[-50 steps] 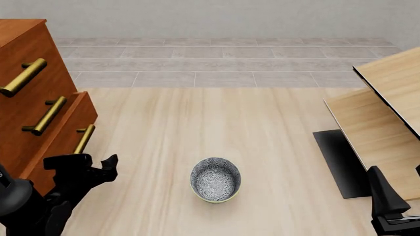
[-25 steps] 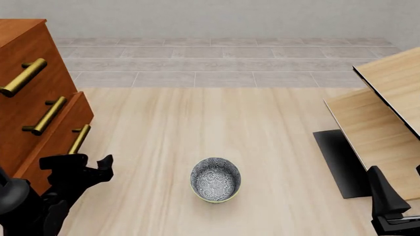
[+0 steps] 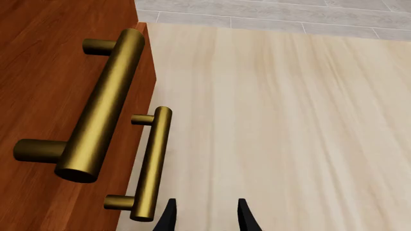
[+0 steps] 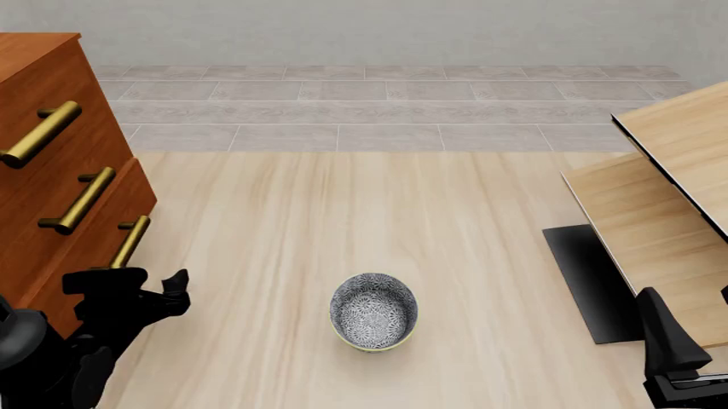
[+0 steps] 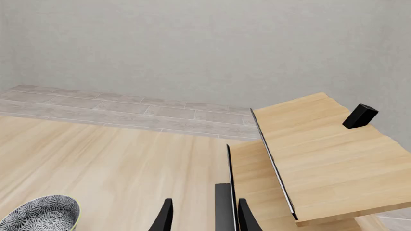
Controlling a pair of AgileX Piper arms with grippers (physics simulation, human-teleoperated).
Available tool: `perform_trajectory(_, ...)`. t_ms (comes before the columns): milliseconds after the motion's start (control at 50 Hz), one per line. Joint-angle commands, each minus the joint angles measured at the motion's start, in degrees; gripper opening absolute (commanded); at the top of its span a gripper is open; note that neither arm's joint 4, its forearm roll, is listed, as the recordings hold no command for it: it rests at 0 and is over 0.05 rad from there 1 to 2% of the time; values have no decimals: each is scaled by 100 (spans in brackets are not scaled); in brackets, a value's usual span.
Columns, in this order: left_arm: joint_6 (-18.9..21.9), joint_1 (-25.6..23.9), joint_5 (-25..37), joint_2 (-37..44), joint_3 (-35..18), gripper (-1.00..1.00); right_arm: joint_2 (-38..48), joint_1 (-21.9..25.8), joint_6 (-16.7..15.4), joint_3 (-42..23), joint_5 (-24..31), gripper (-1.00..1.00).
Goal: Close the bottom drawer of the cabinet.
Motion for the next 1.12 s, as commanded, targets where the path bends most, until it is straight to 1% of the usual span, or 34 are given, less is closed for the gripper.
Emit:
perform_trajectory(20,148,220,-35,50,30,100,0,4,1,-7,4,100)
perform_trajectory(340,275,376,-78,136,-1,100,0,13,-7,-3,-9,100)
perform_trajectory(880,687,729,-119,260,-73,100,-1,14,-20,-4,-24,100)
perform_trajectory(1120,797,858,-124,331,-129,100,-1,10,-25,-6,-23,100)
